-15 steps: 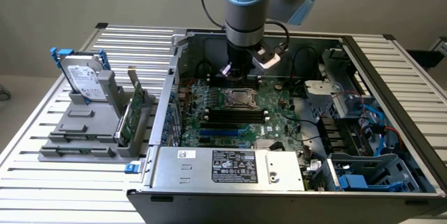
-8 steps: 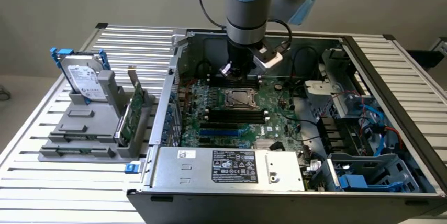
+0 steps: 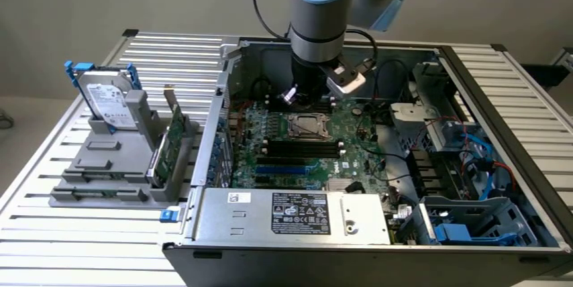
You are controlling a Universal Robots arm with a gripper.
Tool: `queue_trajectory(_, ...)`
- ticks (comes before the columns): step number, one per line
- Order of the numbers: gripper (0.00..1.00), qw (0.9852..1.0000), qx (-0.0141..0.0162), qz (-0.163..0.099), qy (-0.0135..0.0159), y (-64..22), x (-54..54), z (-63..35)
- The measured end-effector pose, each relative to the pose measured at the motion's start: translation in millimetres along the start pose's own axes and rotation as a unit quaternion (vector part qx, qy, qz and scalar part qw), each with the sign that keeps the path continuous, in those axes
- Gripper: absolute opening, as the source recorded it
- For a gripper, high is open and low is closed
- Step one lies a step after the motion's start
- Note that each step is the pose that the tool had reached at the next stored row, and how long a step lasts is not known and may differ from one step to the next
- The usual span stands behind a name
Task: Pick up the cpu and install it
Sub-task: 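Install the first cpu locking lever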
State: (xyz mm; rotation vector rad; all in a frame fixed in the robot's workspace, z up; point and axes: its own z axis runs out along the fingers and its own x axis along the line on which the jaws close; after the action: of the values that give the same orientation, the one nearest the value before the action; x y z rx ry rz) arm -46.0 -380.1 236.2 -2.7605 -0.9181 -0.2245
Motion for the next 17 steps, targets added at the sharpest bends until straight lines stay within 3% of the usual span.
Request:
queue_trajectory(3,0.11,1.0,-0.0045,0.0,-0.0044,1.1,-0.8,-0.6)
queue_trajectory(17,0.11,1.0,-0.0049,0.001,-0.0042,0.6,-1.6,-0.6)
